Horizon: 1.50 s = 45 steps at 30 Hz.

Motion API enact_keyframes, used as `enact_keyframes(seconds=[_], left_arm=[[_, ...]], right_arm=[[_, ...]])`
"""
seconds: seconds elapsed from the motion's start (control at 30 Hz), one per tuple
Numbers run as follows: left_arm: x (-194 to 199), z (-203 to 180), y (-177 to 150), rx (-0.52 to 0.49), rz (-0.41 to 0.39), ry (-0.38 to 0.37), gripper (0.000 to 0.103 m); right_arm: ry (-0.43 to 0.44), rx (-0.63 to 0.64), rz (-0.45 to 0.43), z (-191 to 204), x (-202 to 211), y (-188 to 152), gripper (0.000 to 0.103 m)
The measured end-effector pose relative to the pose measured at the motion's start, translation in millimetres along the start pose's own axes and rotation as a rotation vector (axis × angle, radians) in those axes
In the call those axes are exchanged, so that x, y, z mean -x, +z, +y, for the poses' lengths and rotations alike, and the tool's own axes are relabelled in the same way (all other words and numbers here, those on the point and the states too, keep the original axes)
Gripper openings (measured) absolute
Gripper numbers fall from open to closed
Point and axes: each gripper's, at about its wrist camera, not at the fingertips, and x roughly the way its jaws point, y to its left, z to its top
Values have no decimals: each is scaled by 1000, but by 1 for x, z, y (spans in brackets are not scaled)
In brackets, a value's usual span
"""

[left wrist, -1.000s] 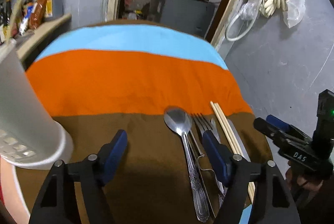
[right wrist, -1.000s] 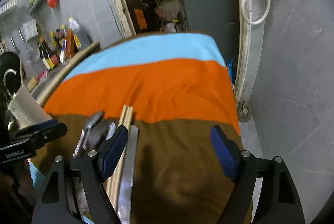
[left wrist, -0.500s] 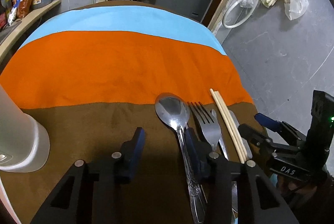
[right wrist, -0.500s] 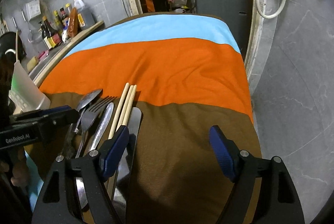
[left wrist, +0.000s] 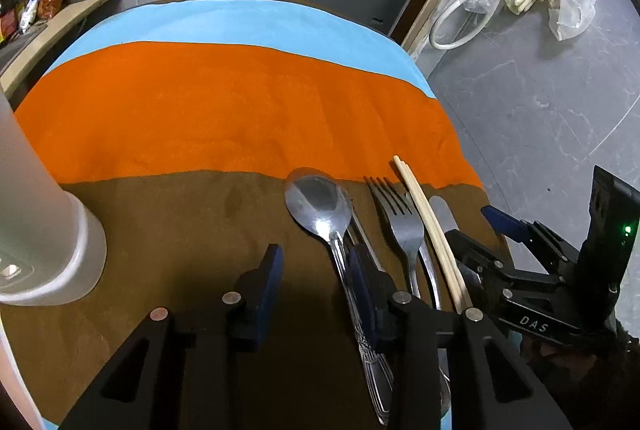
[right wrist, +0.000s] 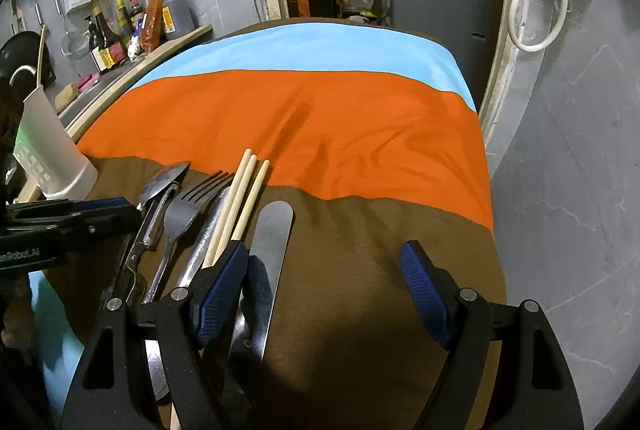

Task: Organize utensils
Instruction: 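Grasp the silver knife with the left tool while the right tool grasps a chopstick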

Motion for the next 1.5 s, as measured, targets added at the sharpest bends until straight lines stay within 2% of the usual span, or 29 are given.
enact_keyframes(seconds=[0.23, 0.43, 0.53, 0.67, 0.77, 0.87, 1.03, 1.17, 1.3, 1.43, 1.5], left_arm=[[1, -2, 0, -7, 11, 24, 28], [-8, -5, 4, -28, 38, 24, 27], [-10, -3, 7, -20, 37, 8, 25], [-13, 5, 12, 16, 42, -28, 17], [-13, 10, 12, 59, 47, -57, 10], [-12, 14, 10, 87, 46, -76, 9], [-14, 15, 9, 90, 43, -81, 9], [-15, 17, 9, 97, 41, -93, 8], [-15, 20, 8, 111, 38, -106, 7], [-13, 19, 9, 115, 39, -117, 6], [-13, 18, 9, 110, 41, -118, 6]], right_arm=[[-28, -28, 1, -9, 2, -1, 67], [12, -51, -5, -12, 0, -1, 54], [50, -79, -3, -18, 0, -2, 52], [82, -84, 11, -21, -3, -2, 52], [83, -75, 15, -19, -1, -3, 47], [79, -74, 11, -20, 1, -4, 39], [67, -2, 4, -14, -2, 1, 38], [124, 24, 25, -14, -12, 14, 38], [197, -7, 54, -16, -17, 18, 23], [236, -51, 68, -19, -16, 13, 19], [263, -73, 74, -21, -17, 11, 9]])
